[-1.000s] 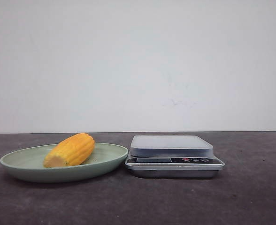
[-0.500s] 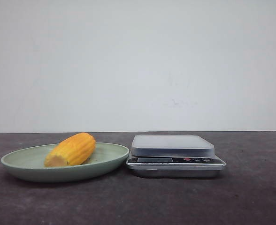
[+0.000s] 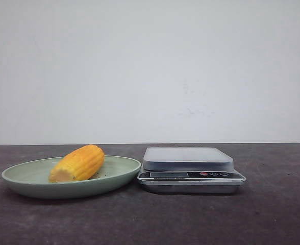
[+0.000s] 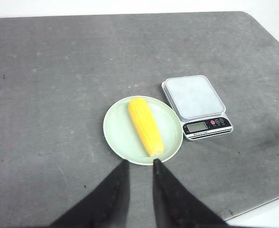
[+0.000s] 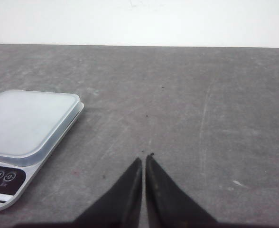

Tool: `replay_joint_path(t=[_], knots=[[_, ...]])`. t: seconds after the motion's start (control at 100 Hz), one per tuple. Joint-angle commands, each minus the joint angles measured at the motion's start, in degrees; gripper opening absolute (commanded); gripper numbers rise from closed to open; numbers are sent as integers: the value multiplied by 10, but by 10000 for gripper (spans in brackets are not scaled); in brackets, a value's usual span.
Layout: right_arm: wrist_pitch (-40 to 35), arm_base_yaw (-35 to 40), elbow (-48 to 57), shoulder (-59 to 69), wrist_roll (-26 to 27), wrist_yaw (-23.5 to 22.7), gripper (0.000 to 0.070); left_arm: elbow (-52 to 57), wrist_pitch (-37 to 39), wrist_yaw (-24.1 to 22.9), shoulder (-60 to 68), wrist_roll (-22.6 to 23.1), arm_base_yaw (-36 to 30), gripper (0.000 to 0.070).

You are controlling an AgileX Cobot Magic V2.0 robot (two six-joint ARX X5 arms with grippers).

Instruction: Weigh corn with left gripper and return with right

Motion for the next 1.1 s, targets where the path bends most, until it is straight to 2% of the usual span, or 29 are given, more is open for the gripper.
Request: replay_joint_path(t=[0.0, 0.95, 1.01, 1.09], knots=[[9, 0, -1, 0, -6, 1, 7, 9, -12, -3, 3, -2, -3, 57], [9, 0, -1, 0, -6, 1, 7, 9, -12, -3, 3, -2, -3, 57], [9, 0, -1, 0, -6, 1, 7, 9, -12, -8, 3, 10, -3, 65], [9, 0, -1, 0, -6, 0, 7, 9, -13, -9, 3, -10, -2, 65]])
